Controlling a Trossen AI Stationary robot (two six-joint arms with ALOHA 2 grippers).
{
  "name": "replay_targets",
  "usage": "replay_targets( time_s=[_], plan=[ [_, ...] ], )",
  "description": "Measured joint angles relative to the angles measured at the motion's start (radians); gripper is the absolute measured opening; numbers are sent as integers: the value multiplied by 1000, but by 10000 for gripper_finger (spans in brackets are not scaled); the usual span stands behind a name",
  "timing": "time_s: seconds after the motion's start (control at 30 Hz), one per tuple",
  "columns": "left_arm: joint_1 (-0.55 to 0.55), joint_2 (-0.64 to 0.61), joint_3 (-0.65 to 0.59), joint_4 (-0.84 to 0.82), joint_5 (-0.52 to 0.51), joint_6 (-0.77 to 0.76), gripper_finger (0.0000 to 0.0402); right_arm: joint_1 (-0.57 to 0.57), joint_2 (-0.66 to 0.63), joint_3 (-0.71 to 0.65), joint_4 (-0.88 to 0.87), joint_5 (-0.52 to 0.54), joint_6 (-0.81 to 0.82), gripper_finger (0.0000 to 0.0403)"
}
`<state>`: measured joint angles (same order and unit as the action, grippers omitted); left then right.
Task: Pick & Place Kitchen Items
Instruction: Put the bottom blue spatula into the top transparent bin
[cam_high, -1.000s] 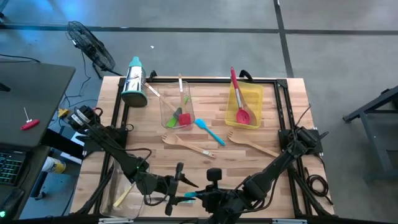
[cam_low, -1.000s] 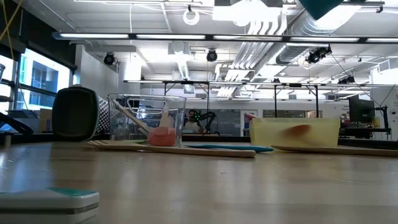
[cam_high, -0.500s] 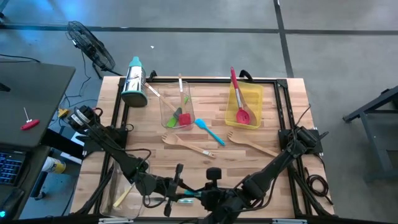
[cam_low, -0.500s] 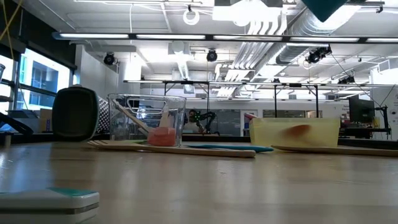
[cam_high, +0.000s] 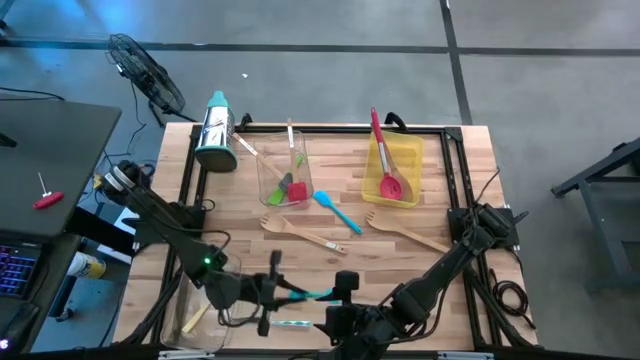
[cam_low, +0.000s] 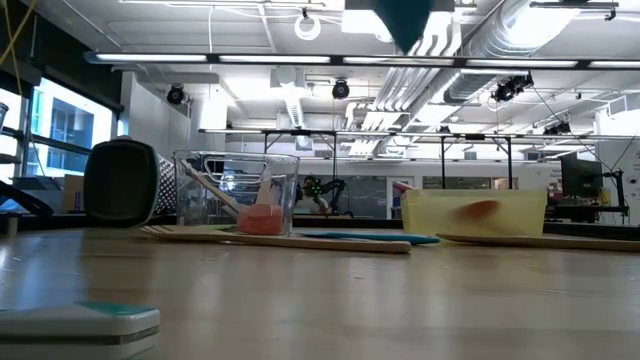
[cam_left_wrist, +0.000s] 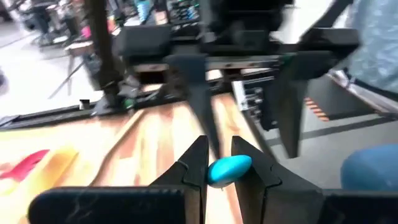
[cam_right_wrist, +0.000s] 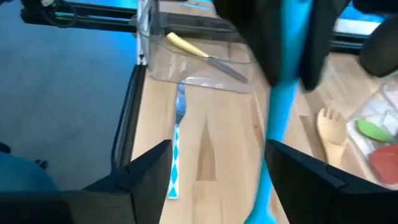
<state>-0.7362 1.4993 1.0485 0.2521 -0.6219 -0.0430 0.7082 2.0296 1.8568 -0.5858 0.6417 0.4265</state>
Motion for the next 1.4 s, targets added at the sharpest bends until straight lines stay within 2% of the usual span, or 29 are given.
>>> replay_targets(
  time_s=[0.3,0.6,0.7,0.8,1.0,1.07,1.17,1.33,1.4],
  plan=[
    [-58,-148,-1,-222,-243,-32,43,11,0,0,-32,11,117,243],
    [-37,-212,0,-358,-537,101,43,19,2,-73,-7,8,259,243],
    [-6,-230,0,-416,-572,96,43,19,2,-94,0,7,311,242],
    [46,-274,0,-455,-589,28,43,20,2,-108,1,4,366,243],
    [196,-378,0,-559,-586,-51,43,35,2,-133,45,3,441,243],
    [258,-421,0,-600,-551,-87,43,45,2,-139,74,3,445,243],
    [375,-490,3,-675,-437,-173,43,61,2,-141,97,3,445,243],
    [635,-543,76,-999,-173,-402,43,81,2,-141,150,15,445,243],
    [737,-543,100,-1088,-68,-440,43,88,2,-141,162,15,445,243]
  ],
)
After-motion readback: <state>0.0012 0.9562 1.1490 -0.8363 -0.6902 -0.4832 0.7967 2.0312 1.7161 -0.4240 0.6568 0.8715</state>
